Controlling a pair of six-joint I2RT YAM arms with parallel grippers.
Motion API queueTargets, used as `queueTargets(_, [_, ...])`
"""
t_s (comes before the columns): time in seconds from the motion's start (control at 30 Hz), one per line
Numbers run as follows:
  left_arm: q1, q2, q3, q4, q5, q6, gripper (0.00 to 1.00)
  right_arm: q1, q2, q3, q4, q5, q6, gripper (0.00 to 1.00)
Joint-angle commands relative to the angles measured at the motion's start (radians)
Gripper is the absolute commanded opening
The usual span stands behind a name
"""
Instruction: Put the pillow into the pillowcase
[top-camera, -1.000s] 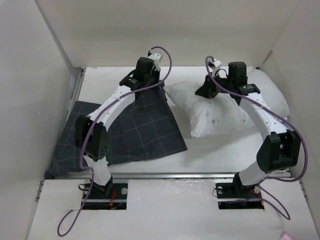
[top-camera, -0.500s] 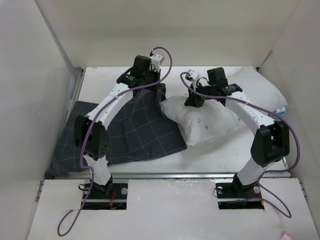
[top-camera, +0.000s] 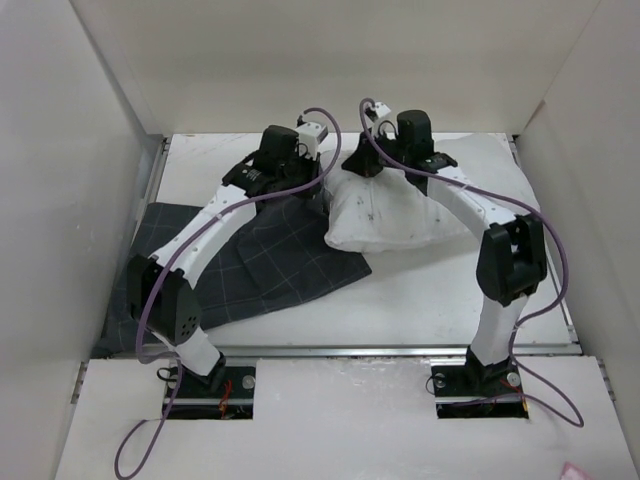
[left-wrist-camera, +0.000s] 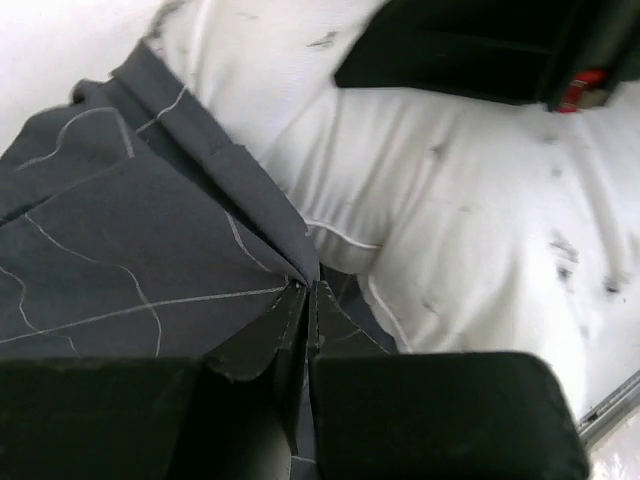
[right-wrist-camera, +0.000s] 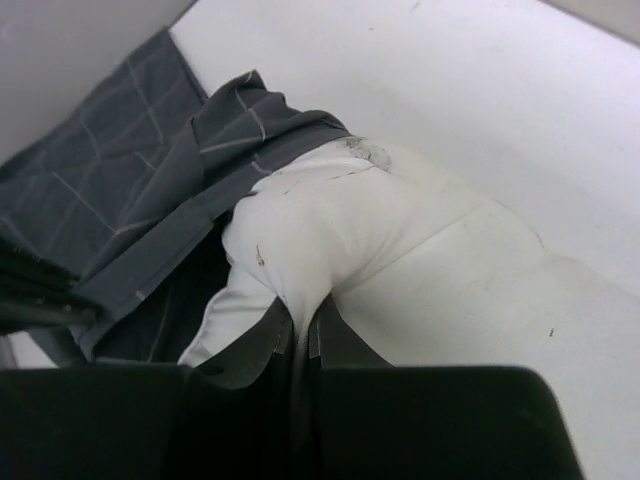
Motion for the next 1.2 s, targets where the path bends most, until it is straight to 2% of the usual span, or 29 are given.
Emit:
queueTargets(0.0, [-0.020,-0.073,-0.021,0.013,0.043,-0.009,0.00,0.010,0.052,0.085,0.217,-0.101,0.132,0.00])
queueTargets(0.13, [-0.020,-0.073,-0.021,0.013,-0.056,-0.036,0.00,0.030,0.113,0.095,0.208,-0.090,0.141,0.00])
queueTargets(0.17, [-0.020,-0.064,-0.021,0.047,-0.116,-0.047,0.00,0.031,0.124,0.104,0.170,-0.136,0.098,0.00])
queueTargets(0.2, [-0.020,-0.045,-0.007,0.061,-0.151,-0.062,0.00,0.040,0.124,0.104,0.144,-0.259,0.060,0.00])
queueTargets(0.27, [0.015,-0.001,0.047,0.073,-0.201,-0.096,0.00,0.066,0.123,0.095,0.077,-0.314,-0.090,0.00])
queueTargets(0.3, [0.030,0.013,0.064,0.073,-0.221,-0.110,0.00,0.075,0.107,0.073,0.028,-0.305,-0.133,0.00])
queueTargets(0.47, [0.067,0.079,0.134,0.085,-0.245,-0.138,0.00,0.086,-0.031,-0.121,-0.005,-0.248,-0.308,0.00])
queueTargets(0.63, [0.067,0.107,0.161,0.076,-0.276,-0.129,0.00,0.086,-0.080,-0.174,-0.130,-0.279,-0.394,0.00])
queueTargets(0.77, [0.067,0.076,0.171,0.076,-0.161,-0.090,0.00,0.115,-0.060,-0.165,-0.168,-0.292,-0.437,0.00])
queueTargets(0.83, [0.052,0.055,0.171,0.087,-0.132,-0.063,0.00,0.153,-0.017,-0.099,-0.213,-0.292,-0.469,0.00])
queueTargets(0.93, [0.029,0.027,0.203,0.087,-0.141,-0.026,0.00,0.185,-0.008,-0.071,-0.273,-0.361,-0.548,0.00])
queueTargets(1.0, [0.029,0.013,0.216,0.087,-0.080,-0.026,0.00,0.198,-0.008,-0.083,-0.258,-0.415,-0.586,0.00])
queueTargets(1.1, [0.003,0.022,0.259,0.076,0.032,-0.010,0.00,0.234,0.020,-0.039,-0.220,-0.441,-0.571,0.00])
queueTargets(1.17, [-0.022,0.022,0.271,0.065,0.064,-0.010,0.00,0.244,0.031,-0.040,-0.046,-0.372,-0.399,0.00])
